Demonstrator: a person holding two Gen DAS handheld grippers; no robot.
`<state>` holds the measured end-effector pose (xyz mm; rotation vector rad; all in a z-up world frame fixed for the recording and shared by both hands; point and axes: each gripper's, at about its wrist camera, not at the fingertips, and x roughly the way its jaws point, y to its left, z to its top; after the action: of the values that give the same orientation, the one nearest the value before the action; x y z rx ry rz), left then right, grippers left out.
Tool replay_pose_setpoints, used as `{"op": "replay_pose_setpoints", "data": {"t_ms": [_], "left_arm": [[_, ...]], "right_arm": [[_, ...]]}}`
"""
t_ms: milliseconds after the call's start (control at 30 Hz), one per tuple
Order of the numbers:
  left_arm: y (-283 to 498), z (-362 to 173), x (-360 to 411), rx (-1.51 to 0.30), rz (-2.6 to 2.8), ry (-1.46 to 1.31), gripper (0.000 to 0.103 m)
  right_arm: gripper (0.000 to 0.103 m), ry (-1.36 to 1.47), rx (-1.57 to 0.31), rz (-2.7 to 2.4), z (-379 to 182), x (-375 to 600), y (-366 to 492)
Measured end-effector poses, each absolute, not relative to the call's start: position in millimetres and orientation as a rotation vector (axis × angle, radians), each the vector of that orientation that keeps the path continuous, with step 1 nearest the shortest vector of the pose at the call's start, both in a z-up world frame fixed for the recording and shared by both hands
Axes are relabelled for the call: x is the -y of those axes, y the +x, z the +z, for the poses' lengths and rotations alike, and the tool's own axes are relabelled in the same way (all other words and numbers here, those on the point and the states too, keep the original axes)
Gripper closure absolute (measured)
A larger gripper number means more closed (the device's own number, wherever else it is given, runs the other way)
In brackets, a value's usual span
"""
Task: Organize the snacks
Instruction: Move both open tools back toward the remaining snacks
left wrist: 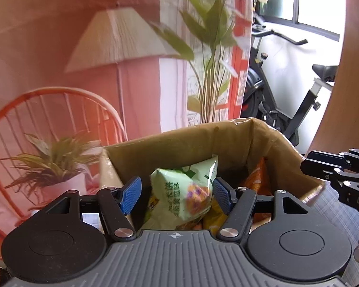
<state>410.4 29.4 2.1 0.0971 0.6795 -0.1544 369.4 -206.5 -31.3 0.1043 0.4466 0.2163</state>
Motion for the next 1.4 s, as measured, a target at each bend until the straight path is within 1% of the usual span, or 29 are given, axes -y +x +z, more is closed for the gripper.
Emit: {"op": "replay_pose_setpoints", "data": {"t_ms": [200,333,433,567,633,700,733,967,1033,1167,1233,1300,1367,1400], "left_arm": [[362,18,-55,-0.664,-0.172,0.077,0.034],[326,10,-73,-0.653,-0.185,0.059,0.033],[304,-7,-79,-0.654,-0.193,0.039,0.032],[281,-38,-84,-0.663,-0.207,0.014,0.027],[274,-54,-86,-0.671,-0.208,-0.011,0.027],[269,-70,-89,-0.689,-0.199,-0.038,0.027],[267,-77,-90,-0.695,-0.192,-0.046,0.027],[256,-111,-90,-0.709,-0.119,-0.055,0.027],[253,-117,-88,-0.716,-0.109,-0.064,0.027],[248,-131,-85,-0.752,-0.105,-0.077,0.027],[248,-137,-83,-0.768,-0.106,-0.073,0.027],[246,-141,-79,-0.776,-0.102,-0.06,0.027],[244,-143,-78,-0.78,-0.091,-0.055,0.027],[242,-145,-78,-0.781,-0.088,-0.06,0.027]], "right_arm": [[0.076,0.151,-0.416,0.24,-27,199,332],[0.073,0.158,-0.419,0.252,-38,189,307],[0.073,0.186,-0.448,0.254,-54,181,292],[0.073,0.195,-0.502,0.238,-80,171,276],[0.073,0.18,-0.534,0.229,-95,165,268],[0.067,0.174,-0.572,0.232,-109,160,262],[0.066,0.17,-0.589,0.234,-116,157,258],[0.066,0.172,-0.695,0.23,-156,149,243],[0.064,0.171,-0.736,0.23,-166,148,241],[0.063,0.163,-0.795,0.236,-182,145,238],[0.06,0.163,-0.82,0.248,-188,143,238],[0.052,0.158,-0.835,0.263,-194,138,237],[0.048,0.141,-0.846,0.278,-198,133,237],[0.048,0.127,-0.855,0.281,-201,129,237]]}}
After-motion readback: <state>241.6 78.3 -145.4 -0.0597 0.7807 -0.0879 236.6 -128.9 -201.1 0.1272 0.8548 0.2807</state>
